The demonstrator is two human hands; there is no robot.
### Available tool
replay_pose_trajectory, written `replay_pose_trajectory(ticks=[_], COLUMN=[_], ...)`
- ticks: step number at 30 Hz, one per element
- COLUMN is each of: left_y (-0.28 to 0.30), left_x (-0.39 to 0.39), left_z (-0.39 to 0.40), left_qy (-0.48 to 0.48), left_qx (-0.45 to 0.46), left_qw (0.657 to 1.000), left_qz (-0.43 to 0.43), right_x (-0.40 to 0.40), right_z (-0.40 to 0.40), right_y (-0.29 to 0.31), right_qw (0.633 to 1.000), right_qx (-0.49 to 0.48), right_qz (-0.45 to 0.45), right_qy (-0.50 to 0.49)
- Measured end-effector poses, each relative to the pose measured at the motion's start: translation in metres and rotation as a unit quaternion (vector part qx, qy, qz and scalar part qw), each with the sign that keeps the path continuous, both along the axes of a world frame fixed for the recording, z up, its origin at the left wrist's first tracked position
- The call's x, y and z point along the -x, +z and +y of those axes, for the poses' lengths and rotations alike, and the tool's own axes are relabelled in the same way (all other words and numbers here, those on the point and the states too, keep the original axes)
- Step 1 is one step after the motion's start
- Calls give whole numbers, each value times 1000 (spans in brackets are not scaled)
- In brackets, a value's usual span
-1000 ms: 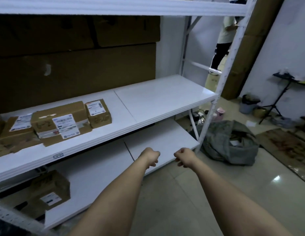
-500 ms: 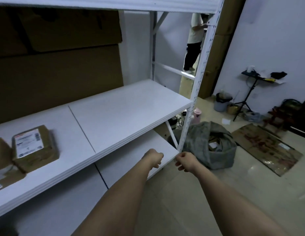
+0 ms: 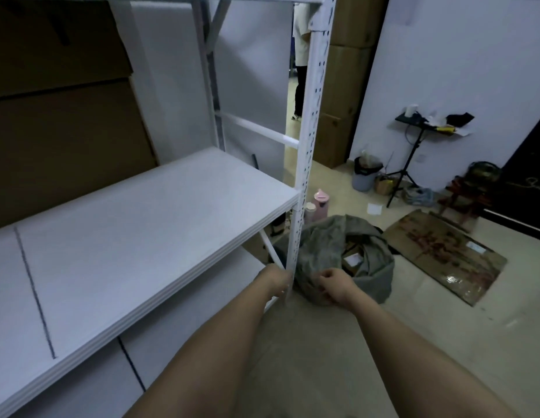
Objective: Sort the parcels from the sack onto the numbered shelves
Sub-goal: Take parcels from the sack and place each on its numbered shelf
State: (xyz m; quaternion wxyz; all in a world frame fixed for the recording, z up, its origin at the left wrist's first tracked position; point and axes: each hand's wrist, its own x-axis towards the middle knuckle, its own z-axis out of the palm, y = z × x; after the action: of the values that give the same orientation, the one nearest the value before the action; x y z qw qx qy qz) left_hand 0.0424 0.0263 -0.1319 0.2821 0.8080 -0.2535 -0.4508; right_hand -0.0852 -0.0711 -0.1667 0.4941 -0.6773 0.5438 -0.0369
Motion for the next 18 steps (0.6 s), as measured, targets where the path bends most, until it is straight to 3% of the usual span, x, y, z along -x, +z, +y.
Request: replay_pose_trajectory(ticks=[11, 18], left_y=[-13, -33], left_x=[56, 63], left_z=[-172, -263], left_qy=[57, 45], left_qx=[16, -23], left_qw=[997, 998], left_qz=[50, 40], right_x=[44, 58], right_z=[-210, -282], right_y=[-43, -27], right_qw=[997, 996], right_qx=[-14, -44], right_qz=[36, 25], right_qy=[63, 72])
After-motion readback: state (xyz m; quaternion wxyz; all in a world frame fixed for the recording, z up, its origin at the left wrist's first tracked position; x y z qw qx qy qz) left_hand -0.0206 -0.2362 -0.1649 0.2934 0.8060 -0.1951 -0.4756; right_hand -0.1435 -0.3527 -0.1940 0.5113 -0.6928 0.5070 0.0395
